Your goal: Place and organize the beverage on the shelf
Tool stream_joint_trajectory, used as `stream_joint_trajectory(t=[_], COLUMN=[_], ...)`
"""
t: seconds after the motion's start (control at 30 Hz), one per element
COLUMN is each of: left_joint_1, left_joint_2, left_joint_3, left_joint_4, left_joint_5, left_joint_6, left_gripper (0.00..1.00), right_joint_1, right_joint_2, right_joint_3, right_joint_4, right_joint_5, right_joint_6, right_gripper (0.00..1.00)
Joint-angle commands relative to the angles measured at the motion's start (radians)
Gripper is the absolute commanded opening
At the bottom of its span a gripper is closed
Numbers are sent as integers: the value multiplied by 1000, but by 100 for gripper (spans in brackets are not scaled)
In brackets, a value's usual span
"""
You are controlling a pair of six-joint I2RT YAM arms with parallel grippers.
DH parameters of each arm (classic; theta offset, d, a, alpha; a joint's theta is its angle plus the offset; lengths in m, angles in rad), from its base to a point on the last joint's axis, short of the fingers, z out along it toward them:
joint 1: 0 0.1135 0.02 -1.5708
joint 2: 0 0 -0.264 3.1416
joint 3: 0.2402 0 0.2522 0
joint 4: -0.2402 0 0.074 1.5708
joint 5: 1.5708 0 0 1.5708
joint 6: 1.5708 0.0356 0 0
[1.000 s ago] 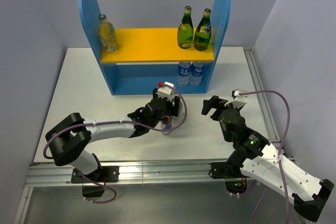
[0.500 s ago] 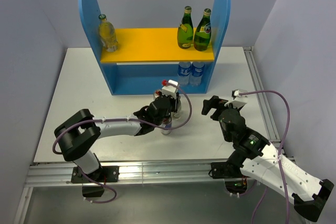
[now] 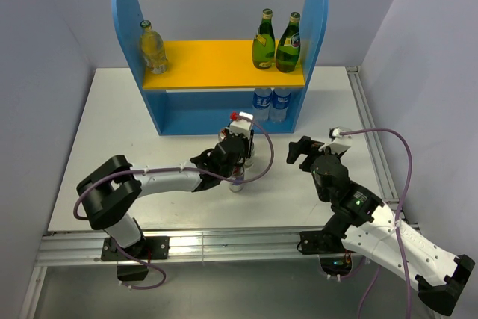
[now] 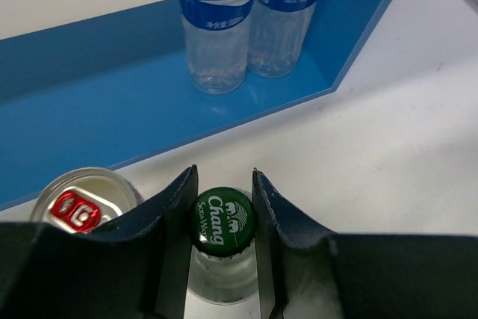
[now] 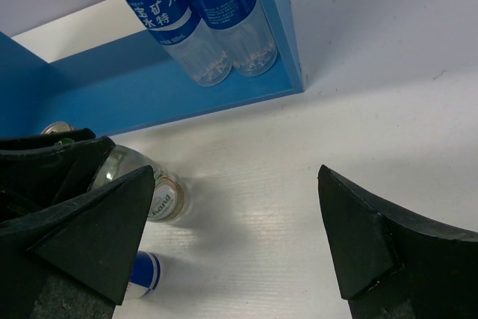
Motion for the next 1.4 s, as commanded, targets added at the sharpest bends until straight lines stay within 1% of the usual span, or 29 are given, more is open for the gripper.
stream_joint_trajectory(t=[0.0,0.3,0.5,0.53,0.6,0.73,0.8,0.83,0.9,1.0,1.03,1.23,1.37], left_joint_1=[-2,5,22,27,57,137,177,188,225,261,271,340,375], left_joint_2=[-87,-185,-247,-251,-264,-282,-294,-296,-288,-270,-265,-213,-135], left_joint_3=[67,182,298,338,383,519,564,613,692,757,792,892,954], left_joint_4=[-44,-176,-288,-308,-367,-444,-466,-476,-532,-567,-572,-562,-561], left_joint_5=[-69,-89,-111,-112,-113,-83,-65,-62,-47,-37,-31,-22,-28], left_joint_6=[30,75,119,128,145,156,171,177,187,199,200,219,249], left_gripper=[0,0,0,0,0,0,0,0,0,0,0,0,0], right_joint_1=[6,6,5,6,5,5,5,5,5,5,5,5,5], right_joint_2=[3,-5,-15,-15,-18,-25,-28,-28,-28,-26,-25,-26,-43], right_joint_3=[-3,-3,-8,-8,-8,-9,-12,-11,-11,-12,-14,-12,-15], right_joint_4=[32,33,33,32,32,30,35,33,33,39,40,36,30], right_joint_5=[11,8,7,7,5,5,5,3,3,-1,-3,-1,0], right_joint_6=[7,7,8,8,8,10,10,10,10,10,10,11,10], right_gripper=[97,97,97,97,97,97,97,97,97,97,97,97,97])
